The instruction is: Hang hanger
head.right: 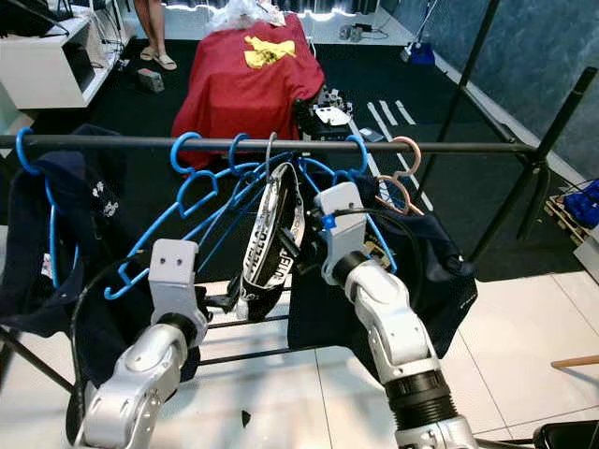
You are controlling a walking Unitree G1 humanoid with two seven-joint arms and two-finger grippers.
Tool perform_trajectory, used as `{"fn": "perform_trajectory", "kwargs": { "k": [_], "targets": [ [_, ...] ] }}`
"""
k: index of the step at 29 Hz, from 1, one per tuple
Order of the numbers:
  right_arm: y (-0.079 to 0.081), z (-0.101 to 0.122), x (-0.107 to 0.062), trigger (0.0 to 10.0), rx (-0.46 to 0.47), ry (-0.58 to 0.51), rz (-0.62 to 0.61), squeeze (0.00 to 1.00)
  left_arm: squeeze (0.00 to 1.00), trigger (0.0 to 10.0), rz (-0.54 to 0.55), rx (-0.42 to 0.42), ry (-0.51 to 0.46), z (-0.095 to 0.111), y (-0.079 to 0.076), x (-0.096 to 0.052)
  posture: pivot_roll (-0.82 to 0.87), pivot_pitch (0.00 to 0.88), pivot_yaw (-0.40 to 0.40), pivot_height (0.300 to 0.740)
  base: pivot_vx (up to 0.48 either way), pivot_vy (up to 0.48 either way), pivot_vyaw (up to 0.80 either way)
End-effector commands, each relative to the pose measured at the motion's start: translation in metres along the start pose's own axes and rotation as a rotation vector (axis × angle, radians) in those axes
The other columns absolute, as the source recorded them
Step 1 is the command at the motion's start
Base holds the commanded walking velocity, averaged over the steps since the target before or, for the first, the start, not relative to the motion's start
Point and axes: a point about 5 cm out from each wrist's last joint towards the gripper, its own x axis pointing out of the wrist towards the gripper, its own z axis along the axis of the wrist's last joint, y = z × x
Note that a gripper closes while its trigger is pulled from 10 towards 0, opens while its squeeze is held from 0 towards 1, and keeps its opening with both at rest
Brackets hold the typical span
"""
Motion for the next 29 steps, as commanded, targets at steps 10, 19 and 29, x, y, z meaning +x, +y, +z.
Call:
{"fn": "perform_trajectory", "kwargs": {
  "k": [10, 19, 29],
  "targets": [
    [0.005, 0.007, 0.005, 10.0, 0.024, 0.026, 0.052, 0.0, 0.0, 10.0, -0.058, 0.052, 0.01, 0.0, -0.012, 0.008, -0.02, 0.096, -0.066, 0.74, 0.0, 0.0, 0.0],
    [0.008, 0.014, 0.003, 10.0, 0.019, 0.025, 0.071, 0.0, 0.0, 10.0, -0.125, 0.068, -0.014, 0.005, -0.023, 0.013, -0.02, 0.099, -0.063, 0.74, 0.0, 0.0, 0.0],
    [0.004, 0.006, 0.008, 10.0, 0.015, 0.071, 0.081, 0.0, 0.0, 10.0, -0.145, 0.071, -0.016, 0.006, -0.026, 0.011, -0.01, 0.105, -0.064, 0.74, 0.0, 0.0, 0.0]
  ]
}}
